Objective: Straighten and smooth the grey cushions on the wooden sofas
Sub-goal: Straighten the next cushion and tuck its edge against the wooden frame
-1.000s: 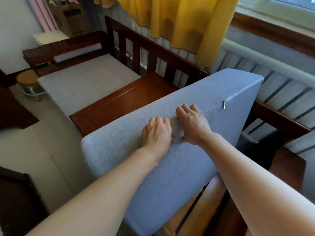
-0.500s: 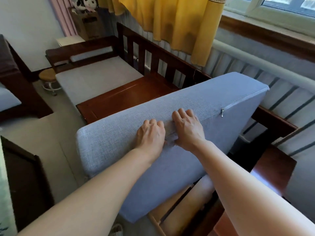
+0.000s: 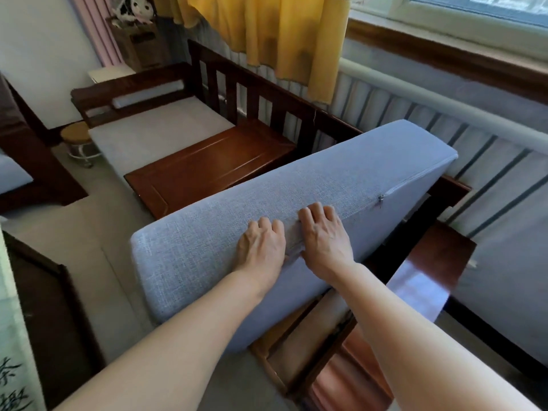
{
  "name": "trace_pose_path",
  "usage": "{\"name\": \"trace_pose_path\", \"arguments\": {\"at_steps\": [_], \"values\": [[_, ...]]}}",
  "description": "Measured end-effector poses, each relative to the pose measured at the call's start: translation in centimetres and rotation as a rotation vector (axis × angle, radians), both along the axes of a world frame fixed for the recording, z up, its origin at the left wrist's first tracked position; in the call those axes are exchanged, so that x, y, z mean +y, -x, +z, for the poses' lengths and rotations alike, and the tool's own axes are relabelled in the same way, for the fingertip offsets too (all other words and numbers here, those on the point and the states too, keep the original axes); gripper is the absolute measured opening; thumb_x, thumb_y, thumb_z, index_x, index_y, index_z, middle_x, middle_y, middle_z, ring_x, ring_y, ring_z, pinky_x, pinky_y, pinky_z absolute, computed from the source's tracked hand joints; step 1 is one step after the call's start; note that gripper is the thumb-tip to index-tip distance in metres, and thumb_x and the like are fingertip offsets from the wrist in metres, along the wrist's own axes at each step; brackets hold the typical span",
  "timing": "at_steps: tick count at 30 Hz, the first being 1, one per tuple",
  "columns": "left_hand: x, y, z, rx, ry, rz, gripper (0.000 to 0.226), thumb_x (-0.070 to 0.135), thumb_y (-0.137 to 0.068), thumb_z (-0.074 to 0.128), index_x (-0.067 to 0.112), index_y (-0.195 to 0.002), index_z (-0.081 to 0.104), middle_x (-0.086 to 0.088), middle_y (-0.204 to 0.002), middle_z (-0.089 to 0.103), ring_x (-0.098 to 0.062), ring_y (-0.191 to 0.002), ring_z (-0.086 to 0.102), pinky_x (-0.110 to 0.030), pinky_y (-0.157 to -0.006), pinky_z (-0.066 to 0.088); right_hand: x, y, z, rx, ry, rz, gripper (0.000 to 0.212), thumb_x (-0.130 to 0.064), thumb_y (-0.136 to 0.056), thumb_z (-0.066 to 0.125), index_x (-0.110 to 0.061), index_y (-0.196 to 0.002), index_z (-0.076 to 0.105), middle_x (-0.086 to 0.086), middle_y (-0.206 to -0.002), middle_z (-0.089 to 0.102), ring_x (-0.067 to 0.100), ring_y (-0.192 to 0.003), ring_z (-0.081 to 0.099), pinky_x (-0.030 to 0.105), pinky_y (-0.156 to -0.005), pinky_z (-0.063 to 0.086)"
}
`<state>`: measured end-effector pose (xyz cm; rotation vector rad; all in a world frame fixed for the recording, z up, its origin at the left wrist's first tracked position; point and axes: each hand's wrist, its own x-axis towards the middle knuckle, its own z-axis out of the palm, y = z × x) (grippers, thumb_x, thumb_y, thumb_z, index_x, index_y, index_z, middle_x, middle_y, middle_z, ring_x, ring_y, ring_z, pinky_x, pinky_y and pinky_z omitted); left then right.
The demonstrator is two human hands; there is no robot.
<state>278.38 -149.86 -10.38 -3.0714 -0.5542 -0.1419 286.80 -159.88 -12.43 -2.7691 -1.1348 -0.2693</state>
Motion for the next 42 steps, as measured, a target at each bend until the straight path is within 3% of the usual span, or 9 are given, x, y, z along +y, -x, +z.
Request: {"name": "trace_pose_path", "arguments": {"at_steps": [3,10,14,18,21,25,29,32,42], "values": [[-0.3,1.0,-1.3,-0.112,0.012,-0.084,0.045,0.019,-0.045,0.093,0.014,-0.073,0.059,-0.009,-0.070,0.057,-0.026,-0.061,0.058,-0.029,-0.045,0.046,-0.7,1.1,0.0,0.000,-0.006,-0.027,0.057,-0.004,-0.048,0.079,-0.010,-0.098,0.052,0.010,-0.102,0.051,0.031,-0.090,0.046,0.037,-0.080,0.041],[-0.3,3.6,-1.1,-0.228,0.114,-0.239,0.041,0.013,-0.054,0.089,0.009,-0.081,0.059,-0.010,-0.080,0.056,-0.028,-0.074,0.057,-0.034,-0.055,0.048,-1.8,1.8,0.4,0.044,0.053,-0.039,0.052,-0.009,-0.063,0.076,-0.011,-0.108,0.049,0.008,-0.116,0.046,0.029,-0.105,0.040,0.034,-0.087,0.037],[0.5,4.1,-1.7,-0.329,0.034,-0.235,0.014,0.001,-0.077,0.054,0.008,-0.087,0.061,-0.011,-0.084,0.055,-0.031,-0.076,0.057,-0.037,-0.057,0.049,-0.8,1.3,0.9,0.036,0.085,-0.016,0.053,-0.014,-0.067,0.074,-0.012,-0.111,0.047,0.006,-0.119,0.045,0.028,-0.110,0.038,0.033,-0.090,0.035],[0.6,3.7,-1.4,-0.279,0.039,-0.170,0.036,0.005,-0.077,0.026,0.009,-0.083,0.061,-0.011,-0.082,0.055,-0.030,-0.072,0.055,-0.035,-0.055,0.048,0.3,1.3,1.6,0.061,0.136,-0.021,0.047,-0.013,-0.075,0.060,-0.013,-0.118,0.040,0.005,-0.125,0.037,0.028,-0.117,0.031,0.031,-0.095,0.030],[0.9,3.9,-1.2,-0.280,0.126,-0.182,0.013,0.007,-0.076,0.059,0.009,-0.089,0.061,-0.010,-0.087,0.056,-0.030,-0.079,0.056,-0.038,-0.061,0.049,0.3,1.6,2.0,0.086,0.145,-0.037,0.043,-0.010,-0.076,0.055,-0.013,-0.116,0.040,0.006,-0.125,0.036,0.028,-0.116,0.031,0.031,-0.093,0.032],[4.0,4.3,0.0,-0.299,0.176,-0.056,0.047,0.027,-0.064,0.084,0.009,-0.102,0.063,-0.010,-0.100,0.058,-0.030,-0.090,0.058,-0.042,-0.074,0.046,1.6,1.4,4.1,0.112,0.137,-0.081,0.032,-0.007,-0.080,0.051,-0.013,-0.110,0.043,0.005,-0.120,0.041,0.026,-0.112,0.037,0.031,-0.087,0.035],[8.7,4.4,1.0,-0.118,0.117,0.214,0.064,0.051,-0.087,0.057,0.019,-0.140,0.038,-0.009,-0.144,0.032,-0.030,-0.134,0.026,-0.054,-0.108,0.016,6.2,1.6,5.4,0.082,-0.005,0.074,0.039,-0.019,-0.090,0.055,-0.015,-0.128,0.043,0.004,-0.132,0.040,0.023,-0.118,0.037,0.032,-0.094,0.035],[12.1,4.1,1.0,-0.046,0.110,0.285,0.062,0.058,-0.092,0.040,0.026,-0.144,0.029,-0.009,-0.152,0.021,-0.032,-0.143,0.006,-0.057,-0.112,0.002,10.4,1.7,5.1,0.173,0.042,0.246,0.063,-0.029,-0.091,0.057,-0.023,-0.146,0.026,0.000,-0.147,0.029,0.023,-0.132,0.026,0.035,-0.107,0.025],[12.6,5.2,-1.8,0.031,0.191,0.307,0.057,0.060,-0.095,0.020,0.030,-0.143,0.019,-0.008,-0.139,0.038,-0.031,-0.128,0.033,-0.050,-0.102,0.022,11.5,4.0,1.2,0.231,0.127,0.237,0.054,-0.047,-0.100,0.019,-0.034,-0.151,0.009,-0.011,-0.159,0.005,0.015,-0.145,-0.005,0.041,-0.116,-0.005]]}}
